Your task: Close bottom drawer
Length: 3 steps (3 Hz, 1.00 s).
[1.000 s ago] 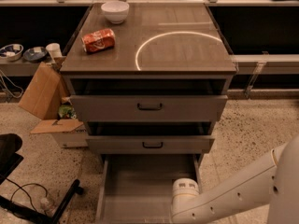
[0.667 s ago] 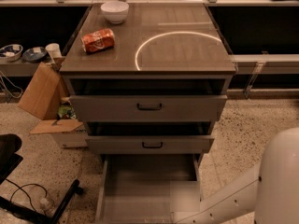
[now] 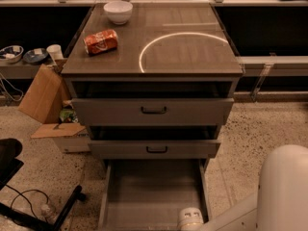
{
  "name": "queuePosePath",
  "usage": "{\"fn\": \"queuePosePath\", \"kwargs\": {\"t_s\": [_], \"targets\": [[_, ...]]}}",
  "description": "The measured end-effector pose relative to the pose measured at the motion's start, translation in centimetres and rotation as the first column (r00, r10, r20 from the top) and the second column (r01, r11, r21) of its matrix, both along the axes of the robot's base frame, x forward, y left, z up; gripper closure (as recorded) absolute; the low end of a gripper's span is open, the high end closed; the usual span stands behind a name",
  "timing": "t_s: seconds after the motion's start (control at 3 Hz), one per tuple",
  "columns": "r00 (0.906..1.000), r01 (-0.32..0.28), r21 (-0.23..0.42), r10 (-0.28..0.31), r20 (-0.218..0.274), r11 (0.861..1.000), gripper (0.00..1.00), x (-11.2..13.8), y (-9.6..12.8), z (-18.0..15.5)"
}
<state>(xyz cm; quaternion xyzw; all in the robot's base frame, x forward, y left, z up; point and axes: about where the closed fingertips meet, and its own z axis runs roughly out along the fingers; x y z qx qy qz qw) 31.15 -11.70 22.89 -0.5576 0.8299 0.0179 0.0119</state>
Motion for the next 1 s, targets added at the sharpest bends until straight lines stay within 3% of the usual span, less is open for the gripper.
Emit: {"fn": "queuePosePath", "kwargs": {"t_s": [0.33, 0.67, 1.0], "targets": [[0.9999, -0.013, 0.002, 0.013, 0.006, 1.0, 1.0, 0.0, 0.1, -0.2], [0.9999, -0.013, 0.003, 0.013, 0.006, 1.0, 1.0, 0.0, 0.1, -0.2], [0.9998, -0.018, 0.039, 0.018, -0.002, 0.999, 1.0, 0.2, 0.3, -3.3]]}}
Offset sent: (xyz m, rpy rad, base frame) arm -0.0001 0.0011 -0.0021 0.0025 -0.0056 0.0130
